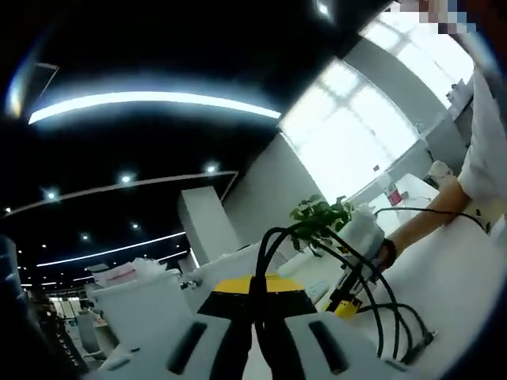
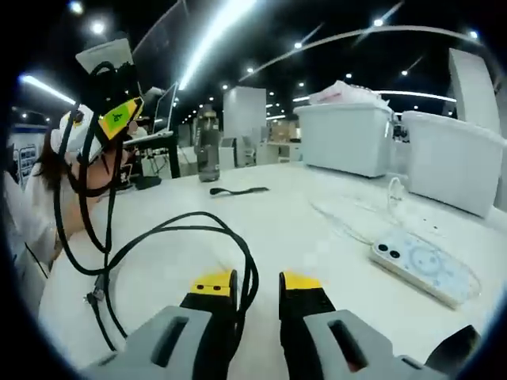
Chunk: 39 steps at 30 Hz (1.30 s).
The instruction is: Coil the Type-C to USB data cable on the desktop and secure it with Velcro straps.
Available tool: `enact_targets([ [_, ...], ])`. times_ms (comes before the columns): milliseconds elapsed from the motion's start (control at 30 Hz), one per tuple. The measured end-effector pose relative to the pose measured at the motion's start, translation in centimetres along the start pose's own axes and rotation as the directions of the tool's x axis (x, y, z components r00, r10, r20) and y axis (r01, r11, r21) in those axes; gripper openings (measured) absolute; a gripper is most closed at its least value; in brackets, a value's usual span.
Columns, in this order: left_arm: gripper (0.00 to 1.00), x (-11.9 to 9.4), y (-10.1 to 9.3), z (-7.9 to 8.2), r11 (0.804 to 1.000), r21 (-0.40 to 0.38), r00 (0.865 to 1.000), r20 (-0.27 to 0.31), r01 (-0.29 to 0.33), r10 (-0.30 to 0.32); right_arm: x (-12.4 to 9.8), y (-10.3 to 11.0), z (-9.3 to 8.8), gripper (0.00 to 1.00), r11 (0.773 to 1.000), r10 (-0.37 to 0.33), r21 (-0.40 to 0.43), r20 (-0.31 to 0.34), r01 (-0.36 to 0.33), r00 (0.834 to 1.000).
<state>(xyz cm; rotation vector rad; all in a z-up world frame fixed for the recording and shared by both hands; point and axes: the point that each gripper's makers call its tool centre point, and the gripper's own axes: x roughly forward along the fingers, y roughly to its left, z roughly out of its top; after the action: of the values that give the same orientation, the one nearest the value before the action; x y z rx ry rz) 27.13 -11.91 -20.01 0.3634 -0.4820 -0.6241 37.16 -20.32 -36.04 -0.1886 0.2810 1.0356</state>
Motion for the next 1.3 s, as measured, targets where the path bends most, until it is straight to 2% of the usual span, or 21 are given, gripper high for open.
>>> enact_targets([
  [67,0.04,0.0,-0.1,0.1,1.0,-0.002,1.0,0.006,0.007,-0.007,0.0,0.0,0.1,0.07,0.999,-0.018,-0.035,-0.011,0.018,1.0],
  [100,0.04,0.0,-0.2,0.1,1.0,-0.002,1.0,0.006,0.011,-0.011,0.0,-0.4,0.4,0.06,0.996,-0.043,-0.079,-0.012,0.042,0.999],
  [400,0.04,0.1,-0.2,-0.3,1.0,-0.013,1.0,-0.007,0.014,-0.014,-1.9,-0.6,3.1,0.05,0.997,-0.056,-0.05,0.094,0.061,0.994],
  [600,0.04,0.2,0.1,-0.1,0.999,-0.049,1.0,0.003,0.013,-0.013,-2.0,-0.8,3.4,0.05,0.994,-0.074,-0.07,0.1,0.081,0.992],
  [667,0.04,0.3,0.2,0.1,0.998,-0.056,1.0,0.009,0.013,-0.012,-2.0,-1.2,3.2,0.05,0.986,-0.104,-0.123,0.091,0.115,0.99],
  [800,0.04,0.4,0.0,0.3,0.998,-0.058,1.0,0.017,0.02,-0.019,-2.0,-1.1,3.1,0.07,0.98,-0.121,-0.146,0.098,0.135,0.988],
  [933,0.04,0.4,-0.2,0.2,0.998,-0.054,1.0,0.01,0.025,-0.024,-2.1,-1.4,3.2,0.09,0.964,-0.156,-0.201,0.104,0.174,0.982],
  [1000,0.04,0.5,-0.2,0.2,0.998,-0.056,1.0,0.011,0.025,-0.024,-2.0,-1.3,3.2,0.01,0.965,-0.143,-0.207,0.097,0.161,0.985],
  [1100,0.04,0.5,-0.2,0.1,0.998,-0.058,1.0,0.007,0.024,-0.024,-1.9,-1.0,3.0,0.01,0.965,-0.122,-0.222,0.087,0.138,0.989],
  [1133,0.04,0.4,-0.1,0.1,0.998,-0.058,1.0,0.007,0.024,-0.023,-1.8,-0.4,3.3,0.01,0.978,-0.087,-0.181,0.118,0.107,0.989],
  [1167,0.04,0.4,-0.1,0.1,0.998,-0.057,1.0,0.007,0.024,-0.023,-1.8,-0.3,3.3,0.01,0.983,-0.078,-0.154,0.122,0.097,0.989],
  [1200,0.04,0.4,-0.1,0.2,0.998,-0.058,1.0,0.009,0.025,-0.024,-1.7,-0.2,2.9,0.02,0.987,-0.063,-0.144,0.097,0.076,0.993],
  [1300,0.04,0.5,-0.2,0.5,0.998,-0.056,0.999,0.018,0.028,-0.027,-1.2,-0.2,2.3,0.12,0.982,-0.072,-0.17,0.07,0.083,0.995],
])
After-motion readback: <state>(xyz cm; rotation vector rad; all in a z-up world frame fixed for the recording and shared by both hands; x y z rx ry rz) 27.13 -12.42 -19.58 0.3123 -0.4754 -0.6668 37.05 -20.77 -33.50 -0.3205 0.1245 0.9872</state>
